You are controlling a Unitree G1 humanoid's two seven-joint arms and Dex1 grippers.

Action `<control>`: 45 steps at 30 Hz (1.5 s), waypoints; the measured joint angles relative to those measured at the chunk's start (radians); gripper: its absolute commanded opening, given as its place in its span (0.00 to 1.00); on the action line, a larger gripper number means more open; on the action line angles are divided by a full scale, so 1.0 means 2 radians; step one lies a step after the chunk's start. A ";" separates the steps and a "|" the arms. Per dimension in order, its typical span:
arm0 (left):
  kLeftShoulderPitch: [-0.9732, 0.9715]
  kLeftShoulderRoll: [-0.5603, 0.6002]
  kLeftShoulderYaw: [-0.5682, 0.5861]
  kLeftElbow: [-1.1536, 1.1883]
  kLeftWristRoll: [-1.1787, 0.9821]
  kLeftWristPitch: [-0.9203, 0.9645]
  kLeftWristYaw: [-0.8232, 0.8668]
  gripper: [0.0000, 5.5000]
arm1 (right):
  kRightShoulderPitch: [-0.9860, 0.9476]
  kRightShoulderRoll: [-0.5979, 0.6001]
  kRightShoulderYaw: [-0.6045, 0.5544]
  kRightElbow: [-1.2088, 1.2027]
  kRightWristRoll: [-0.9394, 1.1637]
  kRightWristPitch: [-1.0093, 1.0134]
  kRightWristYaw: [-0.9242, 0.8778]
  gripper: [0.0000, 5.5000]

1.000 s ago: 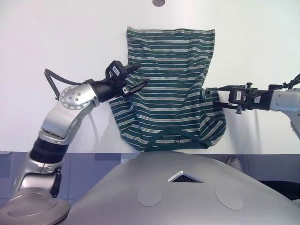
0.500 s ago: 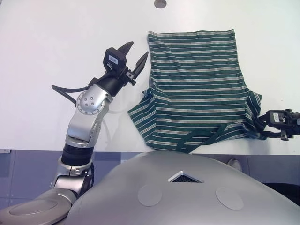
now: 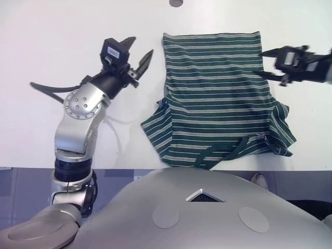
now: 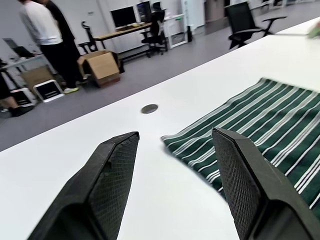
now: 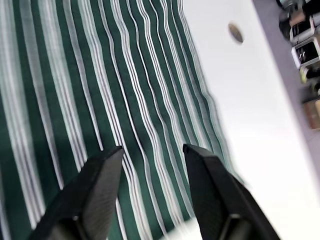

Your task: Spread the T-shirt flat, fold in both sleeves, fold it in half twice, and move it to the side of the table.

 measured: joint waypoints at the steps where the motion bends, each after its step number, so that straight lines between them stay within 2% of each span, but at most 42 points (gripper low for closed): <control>1: -0.009 -0.006 -0.020 0.019 0.005 -0.004 -0.008 0.48 | -0.005 0.027 0.022 0.030 -0.025 0.002 -0.014 0.41; 4: -0.060 -0.024 -0.104 0.078 0.026 -0.028 -0.059 0.48 | -0.027 0.075 0.045 0.097 -0.057 -0.005 -0.058 0.41; 6: -0.093 -0.040 -0.128 0.116 0.050 -0.043 -0.061 0.48 | -0.062 0.112 0.059 0.148 -0.081 -0.010 -0.084 0.41; 12: -0.132 -0.061 -0.104 0.130 0.090 -0.077 -0.016 0.48 | -0.176 0.251 0.089 0.313 -0.126 -0.026 -0.184 0.41; 14: -0.146 -0.066 -0.092 0.124 0.105 -0.081 -0.003 0.48 | -0.215 0.303 0.080 0.392 -0.127 -0.029 -0.246 0.41; 16: -0.149 -0.068 -0.095 0.122 0.113 -0.081 -0.003 0.48 | -0.223 0.323 0.065 0.412 -0.125 -0.025 -0.265 0.41; 19: -0.137 -0.068 -0.106 0.157 0.130 -0.085 -0.003 0.48 | -0.211 0.309 0.061 0.352 -0.127 0.007 -0.244 0.41; 25: -0.149 -0.070 -0.148 0.331 0.208 -0.124 0.017 0.48 | -0.131 0.173 0.039 0.010 -0.145 0.114 -0.132 0.41; 28: -0.187 -0.082 -0.170 0.423 0.242 -0.168 0.031 0.48 | -0.108 0.126 0.005 -0.095 -0.145 0.153 -0.109 0.41; 34: -0.327 -0.088 -0.178 0.632 0.284 -0.233 0.060 0.48 | -0.091 0.118 -0.017 -0.146 -0.144 0.193 -0.108 0.41; 39: -0.401 -0.049 -0.156 0.774 0.296 -0.266 0.075 0.48 | -0.044 0.092 -0.022 -0.162 -0.145 0.195 -0.104 0.41; 42: -0.401 -0.044 -0.119 0.754 0.267 -0.312 0.063 0.48 | 0.011 0.063 -0.025 -0.147 -0.144 0.171 -0.098 0.41; 45: -0.391 -0.064 -0.091 0.601 0.211 -0.331 0.016 0.48 | 0.074 0.030 -0.027 -0.117 -0.141 0.127 -0.082 0.41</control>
